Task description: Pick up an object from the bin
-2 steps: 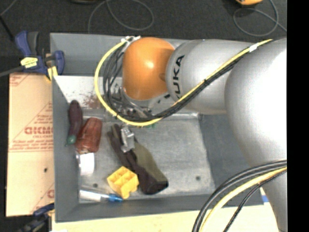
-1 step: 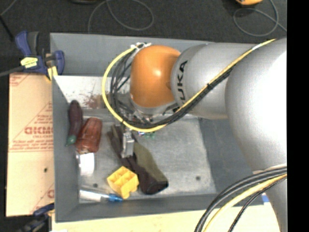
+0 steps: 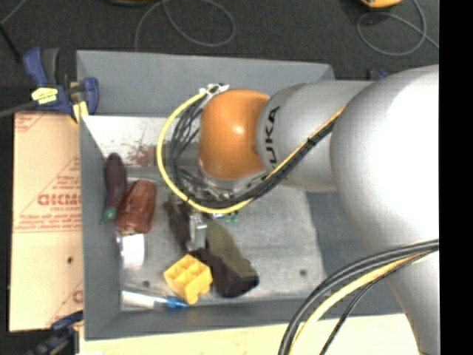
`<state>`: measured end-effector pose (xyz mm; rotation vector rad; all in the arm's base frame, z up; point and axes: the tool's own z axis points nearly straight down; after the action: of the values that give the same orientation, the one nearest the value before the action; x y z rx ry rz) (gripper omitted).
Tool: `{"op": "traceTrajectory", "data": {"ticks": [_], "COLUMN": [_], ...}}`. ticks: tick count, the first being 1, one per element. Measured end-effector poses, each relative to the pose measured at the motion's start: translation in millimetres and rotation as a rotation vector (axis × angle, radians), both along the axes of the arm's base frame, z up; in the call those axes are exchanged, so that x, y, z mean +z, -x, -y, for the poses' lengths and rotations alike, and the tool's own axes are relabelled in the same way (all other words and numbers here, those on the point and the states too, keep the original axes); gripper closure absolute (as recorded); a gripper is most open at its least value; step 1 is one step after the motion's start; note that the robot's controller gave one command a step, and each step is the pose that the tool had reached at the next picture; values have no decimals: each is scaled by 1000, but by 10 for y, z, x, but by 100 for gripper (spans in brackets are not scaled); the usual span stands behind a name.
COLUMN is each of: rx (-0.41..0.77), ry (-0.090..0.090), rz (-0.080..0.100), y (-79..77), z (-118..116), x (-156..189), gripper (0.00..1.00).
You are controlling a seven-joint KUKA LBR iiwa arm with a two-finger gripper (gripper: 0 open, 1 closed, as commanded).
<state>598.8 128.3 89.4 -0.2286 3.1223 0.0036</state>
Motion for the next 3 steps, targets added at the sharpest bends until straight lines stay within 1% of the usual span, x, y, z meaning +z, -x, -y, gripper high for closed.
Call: {"op": "traceTrajectory", "data": {"ticks": [1, 3], "rx": [-107, -108], "ry": [-5, -6], "rz": [3, 3], "y": [100, 104], "z": [155, 156], "x": [-153, -132], "gripper": [100, 100]}}
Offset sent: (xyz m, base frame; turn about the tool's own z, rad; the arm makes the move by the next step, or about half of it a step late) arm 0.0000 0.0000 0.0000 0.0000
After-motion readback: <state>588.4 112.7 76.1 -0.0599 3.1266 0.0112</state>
